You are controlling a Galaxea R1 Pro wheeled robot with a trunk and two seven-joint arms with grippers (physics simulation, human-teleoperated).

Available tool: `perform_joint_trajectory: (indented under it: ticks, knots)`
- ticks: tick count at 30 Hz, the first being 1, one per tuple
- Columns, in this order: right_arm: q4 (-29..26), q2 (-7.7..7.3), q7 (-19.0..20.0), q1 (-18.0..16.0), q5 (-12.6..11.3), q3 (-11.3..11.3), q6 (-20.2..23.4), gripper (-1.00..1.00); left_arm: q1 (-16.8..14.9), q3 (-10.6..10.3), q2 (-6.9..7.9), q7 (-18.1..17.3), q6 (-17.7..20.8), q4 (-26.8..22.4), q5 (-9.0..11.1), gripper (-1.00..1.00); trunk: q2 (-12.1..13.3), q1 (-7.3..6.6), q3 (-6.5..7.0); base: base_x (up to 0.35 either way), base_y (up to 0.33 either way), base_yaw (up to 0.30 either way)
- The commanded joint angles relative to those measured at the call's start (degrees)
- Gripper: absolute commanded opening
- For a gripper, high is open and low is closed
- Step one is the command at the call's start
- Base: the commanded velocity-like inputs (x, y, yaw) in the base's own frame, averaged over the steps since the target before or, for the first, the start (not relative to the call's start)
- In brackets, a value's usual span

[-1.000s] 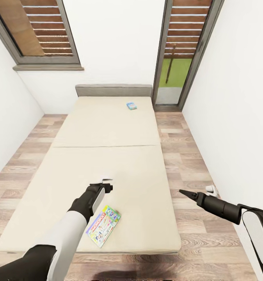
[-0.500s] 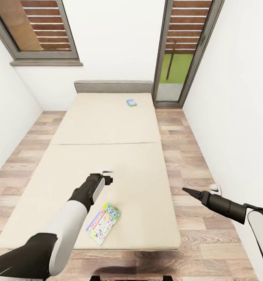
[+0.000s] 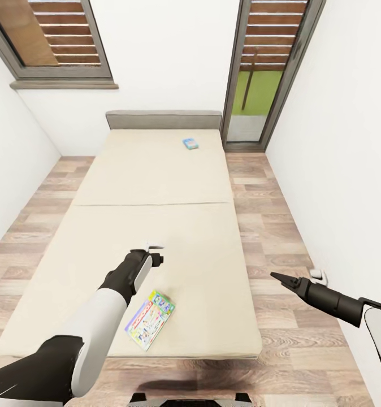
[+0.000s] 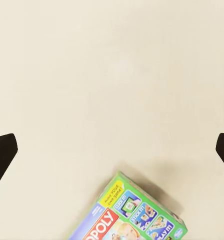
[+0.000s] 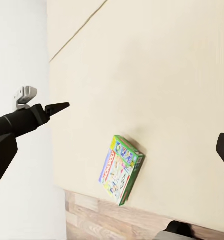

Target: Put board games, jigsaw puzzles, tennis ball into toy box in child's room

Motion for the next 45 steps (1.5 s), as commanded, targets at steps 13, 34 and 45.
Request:
perform_joint_trajectory:
  ticks: [13,34,45]
  knots:
    - [0.2,-0.09,0.3,0.0,0.3,-0.1,0.2,1.00,0.0,0.3,-0.04,0.2,-0.2,0.2,0.0,1.00,-0.1,0.03,-1.32,0.000,0.000,0.000]
    - [0.4,-0.52,0.3,0.0,0.3,-0.8,0.2,1.00,0.0,0.3,-0.04,0.1,-0.6,0.2,0.0,1.00,-0.1,0.03,-3.31,0.000,0.000,0.000]
    - [1.0,-0.58,0.4,0.0,0.3,-1.3,0.2,1.00,0.0,0.2,-0.04,0.1,-0.6,0.2,0.0,1.00,-0.1,0.03,-4.35,0.000,0.000,0.000]
